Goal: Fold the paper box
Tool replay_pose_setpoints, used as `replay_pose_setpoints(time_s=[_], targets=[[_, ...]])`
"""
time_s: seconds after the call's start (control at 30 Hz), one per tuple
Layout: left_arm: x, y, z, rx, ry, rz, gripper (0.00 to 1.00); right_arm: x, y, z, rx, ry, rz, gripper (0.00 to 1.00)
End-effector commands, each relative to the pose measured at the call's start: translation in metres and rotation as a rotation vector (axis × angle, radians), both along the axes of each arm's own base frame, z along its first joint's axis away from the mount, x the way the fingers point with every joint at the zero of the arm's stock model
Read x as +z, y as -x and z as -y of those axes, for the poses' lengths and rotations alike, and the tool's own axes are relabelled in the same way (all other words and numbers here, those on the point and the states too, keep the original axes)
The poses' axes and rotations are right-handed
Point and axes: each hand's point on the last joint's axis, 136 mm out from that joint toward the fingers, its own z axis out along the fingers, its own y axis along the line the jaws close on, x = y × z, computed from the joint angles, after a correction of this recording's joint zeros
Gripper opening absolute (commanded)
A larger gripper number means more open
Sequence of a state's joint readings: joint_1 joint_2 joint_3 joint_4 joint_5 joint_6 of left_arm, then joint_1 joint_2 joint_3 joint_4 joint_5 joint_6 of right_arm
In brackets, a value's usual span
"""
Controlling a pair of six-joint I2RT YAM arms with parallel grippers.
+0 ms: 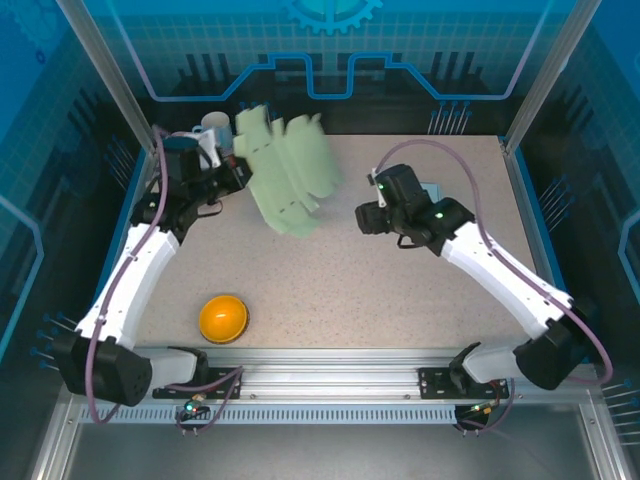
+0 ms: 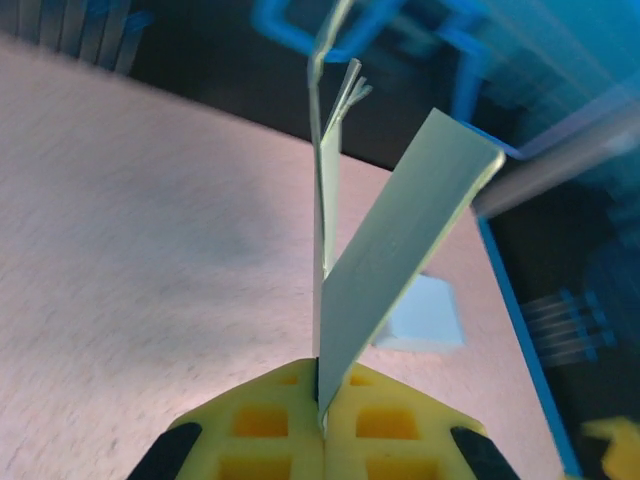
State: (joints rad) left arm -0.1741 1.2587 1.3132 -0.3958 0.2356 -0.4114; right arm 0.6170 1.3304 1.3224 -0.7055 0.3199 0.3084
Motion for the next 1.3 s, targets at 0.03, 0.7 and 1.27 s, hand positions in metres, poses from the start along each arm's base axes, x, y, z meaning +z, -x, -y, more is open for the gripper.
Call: replay_pose_setpoints(time_s=[0.03,0.7,1.27], targets=[[-0.007,0.056,0.051,-0.336,-0.268,0.038,0.00,0.052,0.014,0.035,0.001,0.017,0.144,0.66],[-0.040,0.125,0.115,-0.779,-0.519,0.075,0.00,0.056,0.054,-0.038,0.789,0.182,0.317,0.67],[-0.049,0.147,0.140,-0.945,-0.582,0.081,0.00,0.050,0.066,-0.063,1.064,0.198,0.312,0.52]])
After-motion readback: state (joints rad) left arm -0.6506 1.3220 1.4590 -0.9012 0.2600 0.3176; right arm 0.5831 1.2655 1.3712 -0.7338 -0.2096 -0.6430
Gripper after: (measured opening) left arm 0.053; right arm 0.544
